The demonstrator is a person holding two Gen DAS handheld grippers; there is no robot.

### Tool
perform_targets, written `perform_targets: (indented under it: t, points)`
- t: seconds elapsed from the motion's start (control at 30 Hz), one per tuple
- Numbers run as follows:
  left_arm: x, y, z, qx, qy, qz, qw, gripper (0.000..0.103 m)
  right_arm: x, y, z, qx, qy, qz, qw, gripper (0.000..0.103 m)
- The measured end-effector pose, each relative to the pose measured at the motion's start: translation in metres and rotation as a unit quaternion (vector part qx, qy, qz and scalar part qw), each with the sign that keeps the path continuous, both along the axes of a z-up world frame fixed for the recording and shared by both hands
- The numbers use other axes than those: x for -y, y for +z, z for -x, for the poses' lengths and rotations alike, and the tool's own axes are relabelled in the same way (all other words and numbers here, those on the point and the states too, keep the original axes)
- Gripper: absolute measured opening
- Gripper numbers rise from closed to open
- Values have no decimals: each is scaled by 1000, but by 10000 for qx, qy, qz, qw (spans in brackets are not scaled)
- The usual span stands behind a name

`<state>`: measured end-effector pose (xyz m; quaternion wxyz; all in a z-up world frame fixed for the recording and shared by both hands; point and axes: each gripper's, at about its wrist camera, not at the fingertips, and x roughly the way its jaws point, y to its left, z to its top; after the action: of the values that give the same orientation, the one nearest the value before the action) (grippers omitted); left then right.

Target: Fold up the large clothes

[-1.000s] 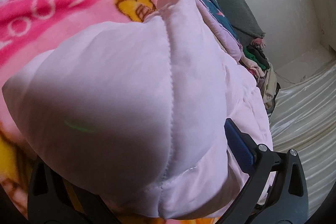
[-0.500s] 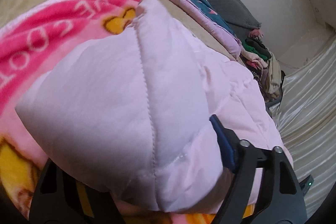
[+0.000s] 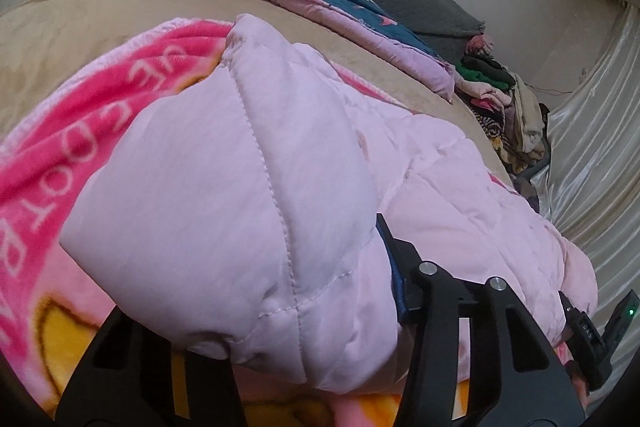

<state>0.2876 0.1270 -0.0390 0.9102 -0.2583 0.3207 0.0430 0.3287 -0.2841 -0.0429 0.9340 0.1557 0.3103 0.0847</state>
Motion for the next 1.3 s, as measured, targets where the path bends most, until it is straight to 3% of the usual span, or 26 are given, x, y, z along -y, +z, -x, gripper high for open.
perform_targets:
  t: [0.6,1.3]
  points:
    - [2,25,15,190,-104,-288,9994,39,-2,20,18,131,167,208,9996,38]
    - [15,54,80,542,-196,-711,9958,38,6,44,90,354,484,275,9978,36]
